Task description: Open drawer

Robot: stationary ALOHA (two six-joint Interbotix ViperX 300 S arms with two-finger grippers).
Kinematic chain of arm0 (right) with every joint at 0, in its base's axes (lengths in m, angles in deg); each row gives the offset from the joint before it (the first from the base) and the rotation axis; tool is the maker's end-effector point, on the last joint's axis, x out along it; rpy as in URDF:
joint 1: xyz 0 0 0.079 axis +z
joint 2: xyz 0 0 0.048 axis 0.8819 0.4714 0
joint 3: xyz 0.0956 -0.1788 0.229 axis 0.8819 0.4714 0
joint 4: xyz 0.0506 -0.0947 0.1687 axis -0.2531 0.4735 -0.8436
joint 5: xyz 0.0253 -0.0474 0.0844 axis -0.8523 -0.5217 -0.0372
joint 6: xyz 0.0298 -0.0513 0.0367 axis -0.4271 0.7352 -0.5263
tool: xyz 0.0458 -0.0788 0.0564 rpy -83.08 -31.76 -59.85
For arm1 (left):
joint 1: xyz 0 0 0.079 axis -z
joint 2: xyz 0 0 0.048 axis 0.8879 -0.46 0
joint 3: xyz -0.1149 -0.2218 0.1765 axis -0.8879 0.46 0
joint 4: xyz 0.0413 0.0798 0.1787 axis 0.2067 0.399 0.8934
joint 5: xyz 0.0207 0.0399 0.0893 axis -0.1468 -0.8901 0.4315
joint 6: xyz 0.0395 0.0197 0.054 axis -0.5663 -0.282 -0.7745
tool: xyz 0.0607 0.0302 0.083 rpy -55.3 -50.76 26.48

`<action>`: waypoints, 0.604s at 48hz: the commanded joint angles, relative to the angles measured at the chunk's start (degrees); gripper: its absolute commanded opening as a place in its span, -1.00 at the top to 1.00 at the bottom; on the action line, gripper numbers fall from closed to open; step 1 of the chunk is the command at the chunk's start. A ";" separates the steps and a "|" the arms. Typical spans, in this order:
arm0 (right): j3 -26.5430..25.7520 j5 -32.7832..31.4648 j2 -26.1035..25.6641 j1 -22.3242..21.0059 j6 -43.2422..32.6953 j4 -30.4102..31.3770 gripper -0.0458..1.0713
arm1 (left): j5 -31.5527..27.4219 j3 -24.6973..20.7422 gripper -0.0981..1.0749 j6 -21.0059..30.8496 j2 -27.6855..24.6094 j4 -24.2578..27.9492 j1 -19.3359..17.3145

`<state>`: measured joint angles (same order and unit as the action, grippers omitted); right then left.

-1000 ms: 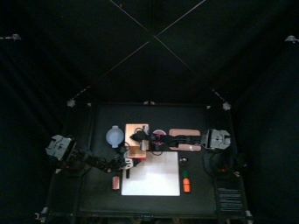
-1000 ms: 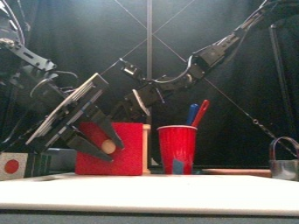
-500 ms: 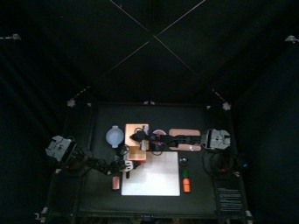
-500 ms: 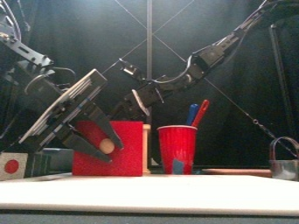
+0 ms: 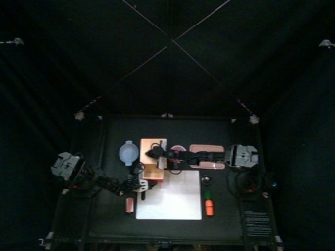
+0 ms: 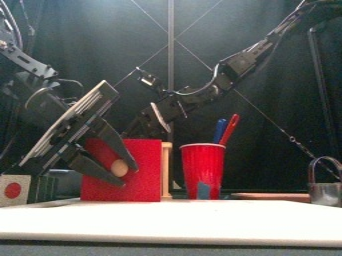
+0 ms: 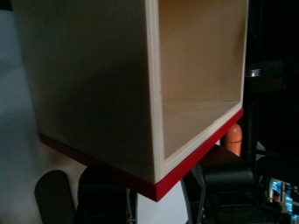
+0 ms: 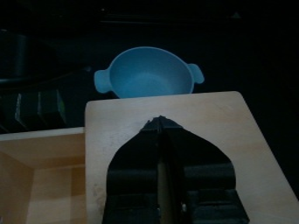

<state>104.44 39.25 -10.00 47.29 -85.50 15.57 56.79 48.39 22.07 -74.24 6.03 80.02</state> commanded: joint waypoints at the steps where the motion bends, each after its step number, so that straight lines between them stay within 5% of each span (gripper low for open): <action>1: -0.09 -1.32 -0.35 -0.09 0.00 -0.09 0.87 | -0.09 -0.44 -0.31 -0.18 -0.09 0.26 -1.23; 29: 0.00 -2.02 -0.35 -0.09 0.00 0.00 0.87 | -0.18 -2.81 -0.42 -0.53 -0.09 0.44 -0.18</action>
<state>104.17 38.29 -10.00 47.29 -85.50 15.66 56.44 47.07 21.72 -74.77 6.12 79.58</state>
